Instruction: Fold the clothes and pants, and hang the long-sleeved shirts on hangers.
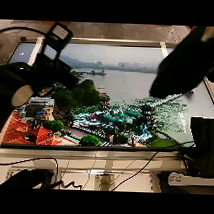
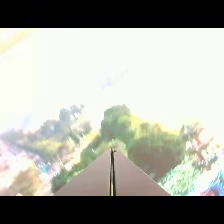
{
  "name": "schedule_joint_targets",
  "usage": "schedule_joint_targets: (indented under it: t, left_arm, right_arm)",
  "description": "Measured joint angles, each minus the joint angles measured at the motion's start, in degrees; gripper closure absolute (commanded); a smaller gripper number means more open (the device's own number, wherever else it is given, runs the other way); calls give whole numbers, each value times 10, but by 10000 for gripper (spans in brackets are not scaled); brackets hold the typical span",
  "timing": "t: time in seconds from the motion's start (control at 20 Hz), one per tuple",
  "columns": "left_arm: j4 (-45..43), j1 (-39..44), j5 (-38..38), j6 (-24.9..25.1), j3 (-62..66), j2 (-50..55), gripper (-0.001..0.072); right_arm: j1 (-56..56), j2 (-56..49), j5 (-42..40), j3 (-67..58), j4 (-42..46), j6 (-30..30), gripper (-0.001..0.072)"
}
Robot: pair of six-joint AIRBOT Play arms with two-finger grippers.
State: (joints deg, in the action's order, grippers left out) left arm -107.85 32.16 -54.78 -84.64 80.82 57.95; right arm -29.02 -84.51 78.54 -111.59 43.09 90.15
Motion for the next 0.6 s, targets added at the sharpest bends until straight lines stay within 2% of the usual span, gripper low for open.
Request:
schedule_joint_targets:
  t: [0.15, 0.25, 0.45, 0.6]
  left_arm:
    - [-1, 0, 0, 0, 0, -38, 689]
    - [-1, 0, 0, 0, 0, -52, 690]
    - [-1, 0, 1, 0, 0, -62, 689]
    - [-1, 0, 1, 0, 0, -64, 689]
  right_arm:
    - [-116, 64, -6, 0, 40, 54, 680]
    - [-193, 93, -3, 0, 96, 114, 680]
    - [-318, 125, 59, 1, 245, 263, 680]
    - [-376, 141, 104, 1, 357, 332, 679]
